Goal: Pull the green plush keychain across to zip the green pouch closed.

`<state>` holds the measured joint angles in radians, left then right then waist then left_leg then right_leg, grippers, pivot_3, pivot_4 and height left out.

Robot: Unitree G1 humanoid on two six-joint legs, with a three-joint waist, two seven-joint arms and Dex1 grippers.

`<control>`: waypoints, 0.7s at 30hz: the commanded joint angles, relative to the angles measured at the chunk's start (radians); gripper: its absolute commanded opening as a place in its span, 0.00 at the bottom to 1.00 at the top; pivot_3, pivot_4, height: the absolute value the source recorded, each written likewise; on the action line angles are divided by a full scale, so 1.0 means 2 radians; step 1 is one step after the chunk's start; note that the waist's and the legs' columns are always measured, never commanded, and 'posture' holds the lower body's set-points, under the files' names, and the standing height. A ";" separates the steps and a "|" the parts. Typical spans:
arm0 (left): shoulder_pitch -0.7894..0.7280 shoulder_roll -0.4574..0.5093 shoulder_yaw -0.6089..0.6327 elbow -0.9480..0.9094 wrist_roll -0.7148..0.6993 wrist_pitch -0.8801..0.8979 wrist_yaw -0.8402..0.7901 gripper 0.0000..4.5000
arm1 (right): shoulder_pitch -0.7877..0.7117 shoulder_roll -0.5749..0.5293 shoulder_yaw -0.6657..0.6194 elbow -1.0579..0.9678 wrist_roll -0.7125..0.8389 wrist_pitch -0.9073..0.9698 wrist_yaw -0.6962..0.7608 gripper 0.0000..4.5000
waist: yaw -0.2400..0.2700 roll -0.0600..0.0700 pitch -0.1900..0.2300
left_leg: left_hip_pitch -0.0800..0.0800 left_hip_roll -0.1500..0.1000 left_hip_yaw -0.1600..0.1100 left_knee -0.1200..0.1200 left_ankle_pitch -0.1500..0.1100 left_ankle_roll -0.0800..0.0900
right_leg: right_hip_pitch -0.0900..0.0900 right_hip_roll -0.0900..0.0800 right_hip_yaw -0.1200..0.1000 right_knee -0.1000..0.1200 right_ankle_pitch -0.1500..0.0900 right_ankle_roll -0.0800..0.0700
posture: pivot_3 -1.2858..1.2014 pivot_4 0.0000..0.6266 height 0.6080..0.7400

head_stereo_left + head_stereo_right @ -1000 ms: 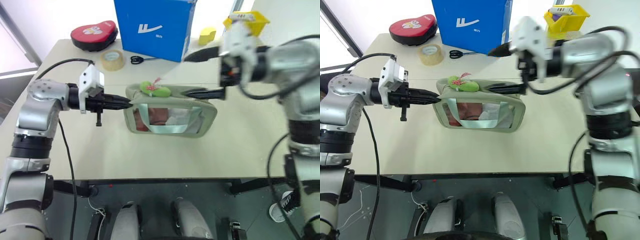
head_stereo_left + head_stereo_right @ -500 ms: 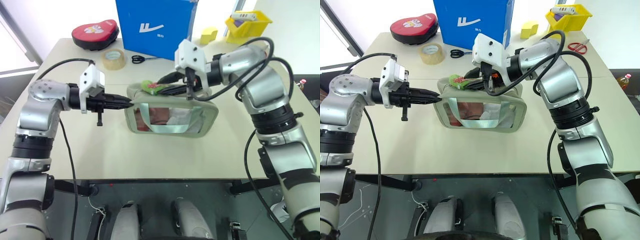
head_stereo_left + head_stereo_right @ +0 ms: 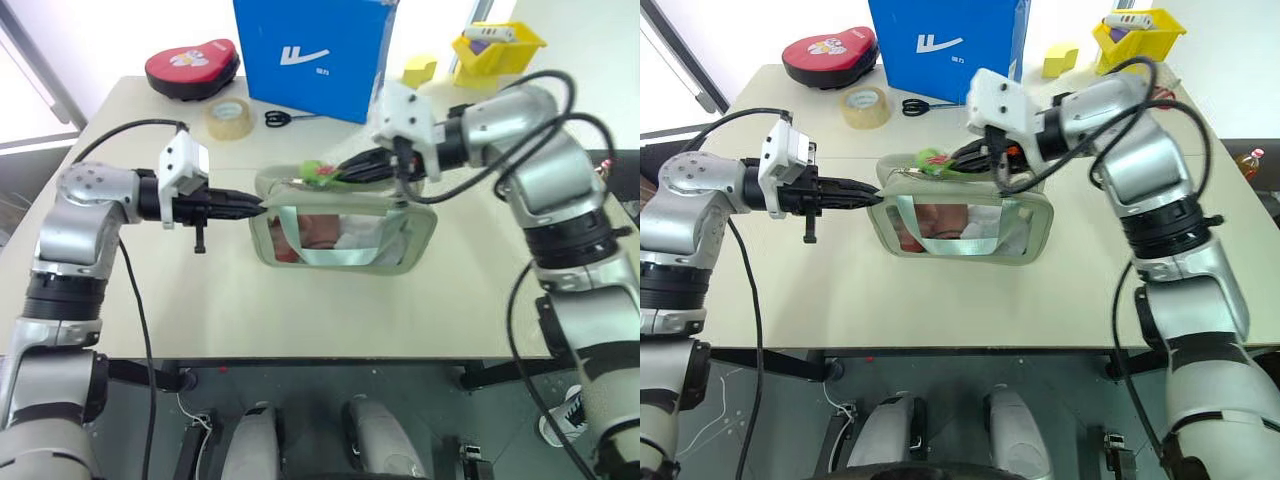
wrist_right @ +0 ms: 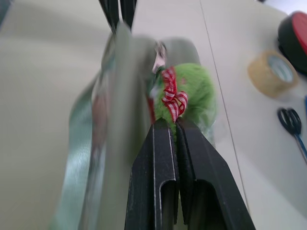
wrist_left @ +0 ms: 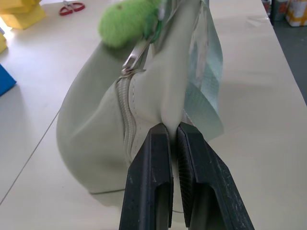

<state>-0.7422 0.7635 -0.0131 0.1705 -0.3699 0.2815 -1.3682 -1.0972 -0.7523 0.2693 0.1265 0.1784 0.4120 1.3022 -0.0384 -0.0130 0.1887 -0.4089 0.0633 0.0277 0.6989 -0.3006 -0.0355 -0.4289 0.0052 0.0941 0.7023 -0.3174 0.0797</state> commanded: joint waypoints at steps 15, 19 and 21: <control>0.053 0.027 0.023 -0.040 -0.014 0.034 0.036 0.00 | 0.101 -0.180 -0.089 0.038 -0.066 -0.063 -0.029 0.01 | -0.002 0.000 0.000 | 0.001 0.000 0.002 0.000 0.000 0.000 | 0.000 0.000 0.001 0.000 0.000 0.000 | 0.52 0.24 0.98; 0.055 0.030 0.025 -0.045 -0.017 0.041 0.039 0.00 | 0.167 -0.211 -0.088 0.030 -0.091 -0.075 -0.045 0.01 | -0.003 0.000 0.000 | 0.001 0.000 0.002 0.000 0.000 0.000 | 0.000 0.000 0.001 0.000 0.000 0.000 | 0.52 0.24 0.98; 0.056 0.031 0.024 -0.048 -0.019 0.044 0.041 0.00 | 0.206 -0.223 -0.088 0.011 -0.096 -0.077 -0.046 0.01 | -0.003 0.001 0.000 | 0.001 0.000 0.002 0.000 0.000 0.000 | 0.000 0.001 0.001 0.000 0.000 0.000 | 0.52 0.24 0.98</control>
<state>-0.6499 0.7970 0.0231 0.0668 -0.4202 0.3482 -1.2914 -0.6996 -1.1559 0.1299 0.1610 0.0270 0.2553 1.2279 -0.0451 -0.0120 0.1882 -0.4069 0.0636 0.0313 0.6980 -0.3007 -0.0354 -0.4284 0.0066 0.0960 0.7024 -0.3174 0.0797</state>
